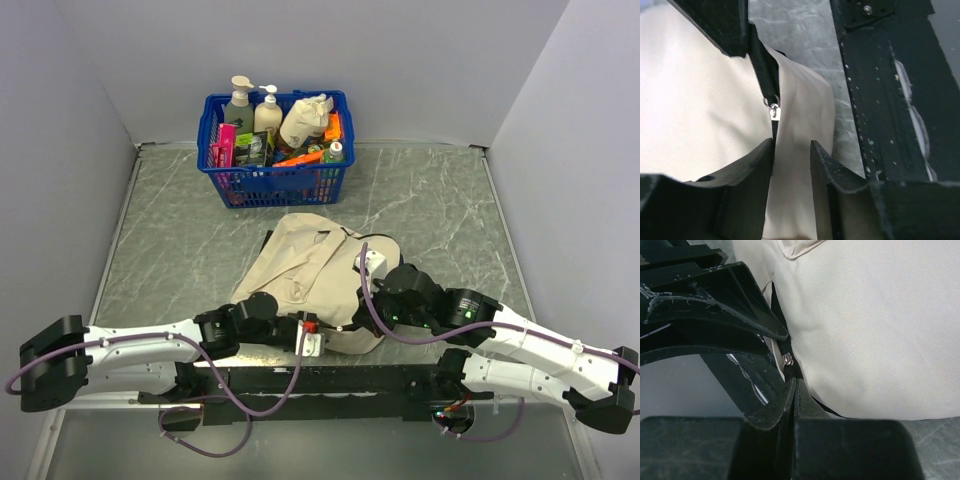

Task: Pack the student bag
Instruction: Zip the student bag at the center of the board.

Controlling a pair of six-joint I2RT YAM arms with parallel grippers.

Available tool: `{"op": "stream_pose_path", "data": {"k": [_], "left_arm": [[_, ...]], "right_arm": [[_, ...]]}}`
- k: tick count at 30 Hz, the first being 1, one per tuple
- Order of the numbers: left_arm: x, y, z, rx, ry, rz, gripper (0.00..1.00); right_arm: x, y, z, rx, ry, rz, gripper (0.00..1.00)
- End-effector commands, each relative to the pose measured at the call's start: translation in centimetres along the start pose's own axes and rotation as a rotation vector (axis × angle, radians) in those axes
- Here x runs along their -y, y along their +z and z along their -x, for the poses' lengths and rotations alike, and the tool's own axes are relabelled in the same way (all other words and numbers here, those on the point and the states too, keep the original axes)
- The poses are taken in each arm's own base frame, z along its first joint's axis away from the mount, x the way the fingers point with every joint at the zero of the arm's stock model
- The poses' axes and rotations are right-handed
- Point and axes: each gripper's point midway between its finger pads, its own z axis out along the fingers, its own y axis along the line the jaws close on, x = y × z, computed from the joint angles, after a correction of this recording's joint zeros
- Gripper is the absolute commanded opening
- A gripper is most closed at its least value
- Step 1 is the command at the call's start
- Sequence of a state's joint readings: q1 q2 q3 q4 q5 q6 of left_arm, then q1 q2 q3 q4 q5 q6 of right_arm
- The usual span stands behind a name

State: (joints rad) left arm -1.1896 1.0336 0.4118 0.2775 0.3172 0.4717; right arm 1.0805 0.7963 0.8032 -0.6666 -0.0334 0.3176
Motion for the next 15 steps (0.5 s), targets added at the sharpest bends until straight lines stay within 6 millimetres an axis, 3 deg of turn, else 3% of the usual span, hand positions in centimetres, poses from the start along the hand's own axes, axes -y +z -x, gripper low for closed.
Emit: {"op": "stream_pose_path", "data": {"k": [1,5,6,8,10,15], "left_arm": [[-2.0,0.5,1.7,0.073,0.069,0.084,0.43],[-4.4,0.4,2.1,0.08,0.113,0.209,0.44],[-4.3,0.5,2.0,0.078,0.119,0.205,0.41],[-3.7,0.6,1.8,0.072,0.124,0.176,0.28],[-2.7,0.7,1.2,0.051,0.112,0.135,0.05],[-0.2,0.6,0.0,0.002,0.12,-0.008,0.01]], "right_arm": [[-1.1,-1.3,2.6,0.078,-0.009,0.032,0.0],[-1.2,-1.5,2.2,0.077,0.011,0.043,0.0],[-1.3,-1.5,2.0,0.08,0.017,0.049,0.0],[-1.3,-1.4,1.4,0.076,0.029,0.058,0.0],[-1.0,-1.4,1.1,0.067,0.031,0.044,0.0],[0.9,-2.1,1.3,0.088,0.051,-0.063,0.0]]}}
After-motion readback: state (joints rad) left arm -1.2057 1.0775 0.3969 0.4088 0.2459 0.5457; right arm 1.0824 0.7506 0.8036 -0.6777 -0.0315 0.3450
